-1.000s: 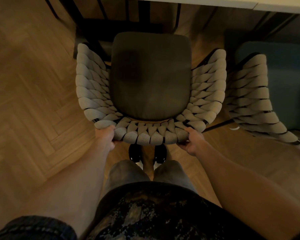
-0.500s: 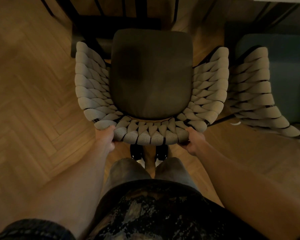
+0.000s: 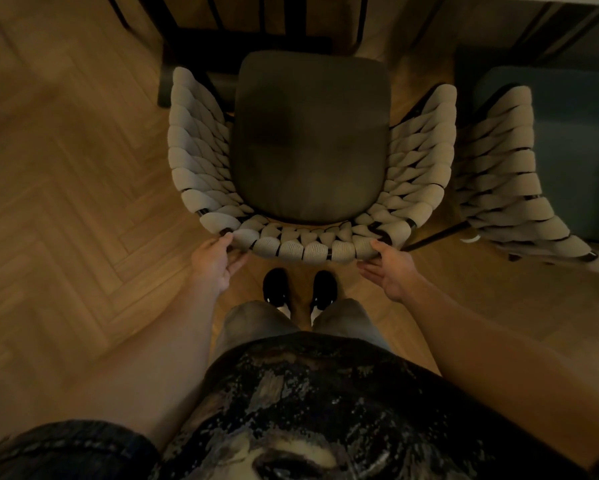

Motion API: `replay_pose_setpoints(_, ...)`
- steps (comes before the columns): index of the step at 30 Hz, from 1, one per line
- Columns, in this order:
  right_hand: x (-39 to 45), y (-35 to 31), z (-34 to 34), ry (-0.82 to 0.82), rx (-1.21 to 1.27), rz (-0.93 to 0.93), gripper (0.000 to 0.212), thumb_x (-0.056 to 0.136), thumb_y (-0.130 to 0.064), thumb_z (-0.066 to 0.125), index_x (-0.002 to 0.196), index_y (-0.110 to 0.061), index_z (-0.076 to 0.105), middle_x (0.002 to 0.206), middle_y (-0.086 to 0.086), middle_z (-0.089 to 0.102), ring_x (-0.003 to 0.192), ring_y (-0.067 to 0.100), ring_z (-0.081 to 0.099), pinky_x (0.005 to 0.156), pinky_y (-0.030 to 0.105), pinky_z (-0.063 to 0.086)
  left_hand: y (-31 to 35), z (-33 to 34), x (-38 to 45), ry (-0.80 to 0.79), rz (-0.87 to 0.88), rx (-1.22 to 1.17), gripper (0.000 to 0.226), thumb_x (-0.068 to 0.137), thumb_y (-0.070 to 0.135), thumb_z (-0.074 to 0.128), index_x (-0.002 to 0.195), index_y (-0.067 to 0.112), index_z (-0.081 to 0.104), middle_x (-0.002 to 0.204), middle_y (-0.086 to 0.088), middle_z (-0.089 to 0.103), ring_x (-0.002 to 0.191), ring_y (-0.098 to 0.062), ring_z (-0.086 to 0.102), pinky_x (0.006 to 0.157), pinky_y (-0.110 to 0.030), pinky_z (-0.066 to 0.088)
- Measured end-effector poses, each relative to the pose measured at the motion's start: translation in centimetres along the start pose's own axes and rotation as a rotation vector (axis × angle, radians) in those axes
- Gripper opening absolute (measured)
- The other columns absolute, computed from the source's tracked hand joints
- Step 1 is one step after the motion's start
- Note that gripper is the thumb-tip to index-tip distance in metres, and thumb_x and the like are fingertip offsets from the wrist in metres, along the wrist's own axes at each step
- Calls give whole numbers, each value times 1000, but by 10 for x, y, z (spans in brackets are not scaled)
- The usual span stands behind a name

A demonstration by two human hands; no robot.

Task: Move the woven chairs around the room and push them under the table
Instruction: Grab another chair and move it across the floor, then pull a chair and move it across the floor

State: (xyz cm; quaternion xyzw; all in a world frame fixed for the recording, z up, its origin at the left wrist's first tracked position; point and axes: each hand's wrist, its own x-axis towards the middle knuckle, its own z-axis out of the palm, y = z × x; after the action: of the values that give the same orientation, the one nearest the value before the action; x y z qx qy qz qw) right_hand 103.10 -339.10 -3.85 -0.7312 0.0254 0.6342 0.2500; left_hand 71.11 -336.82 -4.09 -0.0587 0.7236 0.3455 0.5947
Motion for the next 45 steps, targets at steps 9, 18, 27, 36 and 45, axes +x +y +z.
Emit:
replay_pose_setpoints(9,-18,29,21,-86,-569,-78,27,99,-26,66,119,-8,64,100,8,73,92,22,74,86,40,62,-43,-54,-36,63,101,237,6,99,10,60,93,11,62,94,-14,67,77,-25,69,74,-39,63)
replay_pose_setpoints(18,-45,55,102,-212,-1268,-257,11,98,-30,66,101,-19,66,98,2,72,89,18,74,83,40,63,-95,-160,-67,111,-17,226,9,100,12,58,92,16,57,89,-10,63,70,-21,62,65,-37,57)
replay_pose_setpoints(27,-100,132,228,-336,-1712,-417,10,97,-27,66,94,-19,71,95,2,74,85,18,74,81,43,64,-137,-301,-92,184,-46,67,7,100,9,56,107,9,56,87,-9,62,67,-20,60,60,-31,53)
replay_pose_setpoints(36,-160,248,356,-537,-2053,-428,14,100,-27,63,105,-15,68,103,3,70,92,20,71,87,40,60,-189,-426,-100,314,-65,-163,8,102,16,56,106,9,58,93,-10,64,69,-21,62,71,-39,57)
replay_pose_setpoints(45,-213,364,474,-768,-2418,-535,12,99,-28,64,103,-17,68,101,4,72,92,22,73,73,35,61,-229,-527,-110,461,-158,-439,4,103,16,54,102,12,56,97,-10,63,76,-23,65,70,-38,57)
